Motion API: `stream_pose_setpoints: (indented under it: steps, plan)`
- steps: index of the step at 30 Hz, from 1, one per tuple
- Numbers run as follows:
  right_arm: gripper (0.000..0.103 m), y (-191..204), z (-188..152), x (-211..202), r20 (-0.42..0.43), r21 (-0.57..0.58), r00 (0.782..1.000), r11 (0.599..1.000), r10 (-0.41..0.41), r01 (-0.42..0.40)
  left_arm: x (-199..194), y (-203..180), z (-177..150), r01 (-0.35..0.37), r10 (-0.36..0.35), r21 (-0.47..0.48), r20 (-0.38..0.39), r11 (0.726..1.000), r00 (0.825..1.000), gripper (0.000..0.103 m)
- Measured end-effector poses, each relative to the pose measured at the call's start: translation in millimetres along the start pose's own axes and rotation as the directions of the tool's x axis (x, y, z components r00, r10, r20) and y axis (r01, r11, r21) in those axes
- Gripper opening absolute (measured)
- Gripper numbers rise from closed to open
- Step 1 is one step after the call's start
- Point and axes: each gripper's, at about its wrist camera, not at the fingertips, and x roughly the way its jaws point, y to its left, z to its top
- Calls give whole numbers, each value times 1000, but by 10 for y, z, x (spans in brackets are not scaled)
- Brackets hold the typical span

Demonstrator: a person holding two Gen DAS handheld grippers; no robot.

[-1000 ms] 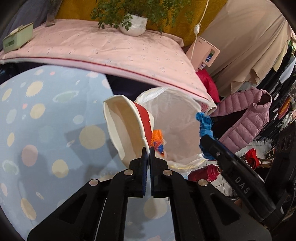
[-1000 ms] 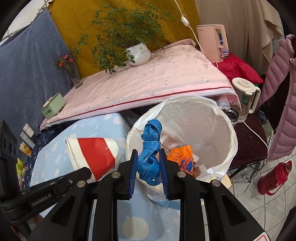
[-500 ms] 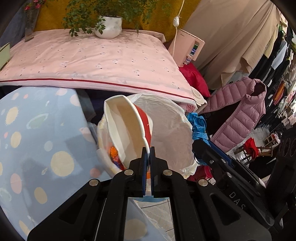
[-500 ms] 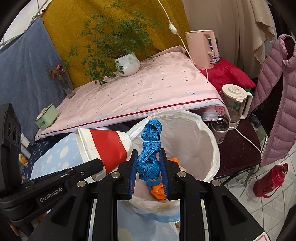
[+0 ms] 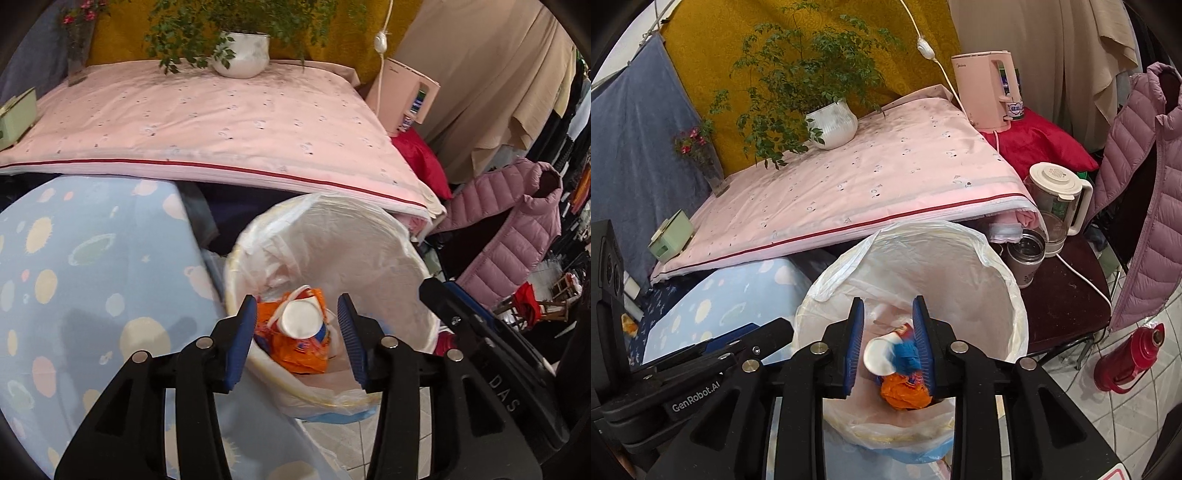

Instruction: Collect trash

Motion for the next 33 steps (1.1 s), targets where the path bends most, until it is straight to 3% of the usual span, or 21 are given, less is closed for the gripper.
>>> stream_pose_setpoints:
  steps: [4,13,26,30,33]
  plan:
    - [36,75,10,17,-11,-10,1000,1000,5,-5,-87,111,-24,-70,70,-4,17,998,997,44]
    - [57,292,-29,-109,-16,-51,1000,999,7,-8,-353,312,-169,-201,200,-2,62,980,978,56]
    - [77,592,-193,-318,-19,-183,998,981,-61,57,-623,557,-437,-278,279,-21,62,960,958,63]
    - [82,633,-250,-363,-16,-210,996,974,-87,81,-666,613,-507,-313,314,-25,62,949,947,73]
    - [84,649,-294,-387,-21,-215,995,973,-96,89,-686,654,-564,-324,325,-26,57,946,944,74]
